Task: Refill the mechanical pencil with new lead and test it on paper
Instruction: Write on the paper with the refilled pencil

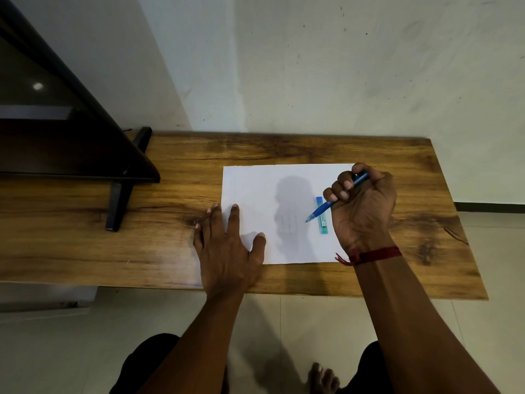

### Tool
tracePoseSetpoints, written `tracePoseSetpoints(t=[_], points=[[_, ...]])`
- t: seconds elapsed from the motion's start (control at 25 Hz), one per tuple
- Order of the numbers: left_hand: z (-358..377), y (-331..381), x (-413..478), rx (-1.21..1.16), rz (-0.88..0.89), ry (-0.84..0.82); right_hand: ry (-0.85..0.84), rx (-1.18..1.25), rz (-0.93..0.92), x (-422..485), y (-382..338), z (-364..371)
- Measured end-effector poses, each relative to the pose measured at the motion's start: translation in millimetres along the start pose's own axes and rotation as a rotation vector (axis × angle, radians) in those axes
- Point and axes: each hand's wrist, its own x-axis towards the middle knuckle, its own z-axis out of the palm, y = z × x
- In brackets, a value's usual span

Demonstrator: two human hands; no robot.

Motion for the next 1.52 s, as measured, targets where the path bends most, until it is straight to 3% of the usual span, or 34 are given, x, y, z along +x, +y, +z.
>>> tracePoseSetpoints(t=[0.2, 0.52, 1.52], points=[[0.6, -0.4, 0.0, 0.005, 0.000, -0.002, 0.021, -0.069, -0.080, 0.1, 3.5, 2.1], [1.8, -1.3, -0.6, 0.004, 0.008, 0.008, -0.044, 0.170, 0.036, -2.8, -1.6, -6.6], [2.3, -0.3, 0.4, 0.013, 0.007, 0.015, -0.125, 0.106, 0.055, -4.3, 0.8, -3.6]])
